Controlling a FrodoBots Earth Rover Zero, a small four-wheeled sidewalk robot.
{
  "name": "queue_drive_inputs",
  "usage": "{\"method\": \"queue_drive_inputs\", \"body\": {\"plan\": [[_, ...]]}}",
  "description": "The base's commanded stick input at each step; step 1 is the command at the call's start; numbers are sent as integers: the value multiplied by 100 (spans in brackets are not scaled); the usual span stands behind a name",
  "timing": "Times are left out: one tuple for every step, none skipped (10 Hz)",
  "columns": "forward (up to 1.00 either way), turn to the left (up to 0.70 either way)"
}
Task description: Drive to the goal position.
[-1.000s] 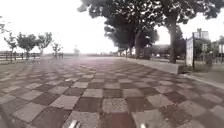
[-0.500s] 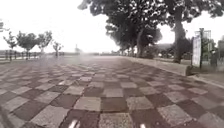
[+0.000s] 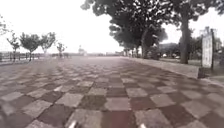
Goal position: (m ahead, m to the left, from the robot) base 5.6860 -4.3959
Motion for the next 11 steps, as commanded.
{"method": "queue_drive_inputs", "body": {"plan": [[70,2],[70,2],[70,2],[70,2],[70,2],[70,2],[70,2],[70,2],[70,2],[70,1],[70,1]]}}
